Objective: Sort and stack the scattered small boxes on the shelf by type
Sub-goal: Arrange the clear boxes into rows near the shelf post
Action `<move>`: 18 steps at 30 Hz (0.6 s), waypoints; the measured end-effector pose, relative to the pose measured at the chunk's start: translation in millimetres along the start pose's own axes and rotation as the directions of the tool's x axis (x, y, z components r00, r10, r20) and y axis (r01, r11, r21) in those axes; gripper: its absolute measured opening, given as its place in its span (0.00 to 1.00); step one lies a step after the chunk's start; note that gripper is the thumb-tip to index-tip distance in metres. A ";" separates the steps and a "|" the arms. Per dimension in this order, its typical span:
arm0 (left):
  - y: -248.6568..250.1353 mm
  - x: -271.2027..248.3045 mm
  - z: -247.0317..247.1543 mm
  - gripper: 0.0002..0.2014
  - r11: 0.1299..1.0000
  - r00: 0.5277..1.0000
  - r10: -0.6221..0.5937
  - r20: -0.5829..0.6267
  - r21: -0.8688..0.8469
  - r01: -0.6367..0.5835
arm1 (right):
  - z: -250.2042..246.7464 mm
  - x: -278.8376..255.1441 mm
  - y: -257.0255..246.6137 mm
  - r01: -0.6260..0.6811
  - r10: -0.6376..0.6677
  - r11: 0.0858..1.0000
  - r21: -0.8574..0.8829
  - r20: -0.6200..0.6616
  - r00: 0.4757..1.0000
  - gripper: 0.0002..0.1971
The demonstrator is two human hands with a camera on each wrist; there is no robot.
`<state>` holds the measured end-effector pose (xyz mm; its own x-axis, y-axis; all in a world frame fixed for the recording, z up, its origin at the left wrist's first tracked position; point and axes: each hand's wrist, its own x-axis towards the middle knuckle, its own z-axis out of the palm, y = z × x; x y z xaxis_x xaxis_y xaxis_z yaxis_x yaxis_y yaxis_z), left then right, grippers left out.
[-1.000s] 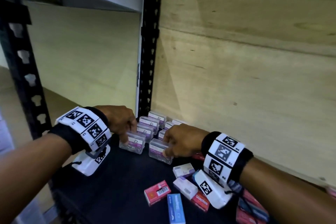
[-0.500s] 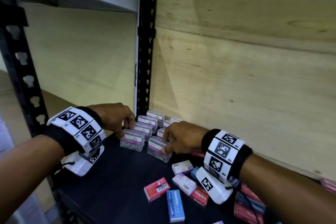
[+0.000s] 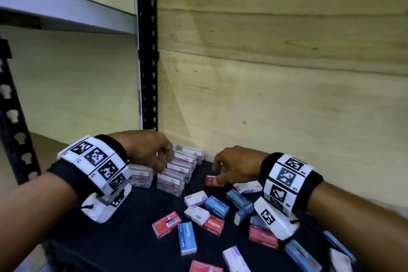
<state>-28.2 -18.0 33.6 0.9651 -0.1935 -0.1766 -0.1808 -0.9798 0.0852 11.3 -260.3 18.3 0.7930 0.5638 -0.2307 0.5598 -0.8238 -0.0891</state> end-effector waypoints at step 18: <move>242.7 75.4 37.7 0.16 0.874 0.866 0.480 0.140 0.009 -0.486 | 23.0 -194.9 187.4 -0.424 0.422 0.899 0.112 0.038 0.906 0.18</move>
<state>-6.4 -272.3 4.0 0.7225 -0.6449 -0.2493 -0.6287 -0.7628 0.1513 -43.9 -525.9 24.3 0.9454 0.1606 -0.2837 0.1401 -0.9859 -0.0911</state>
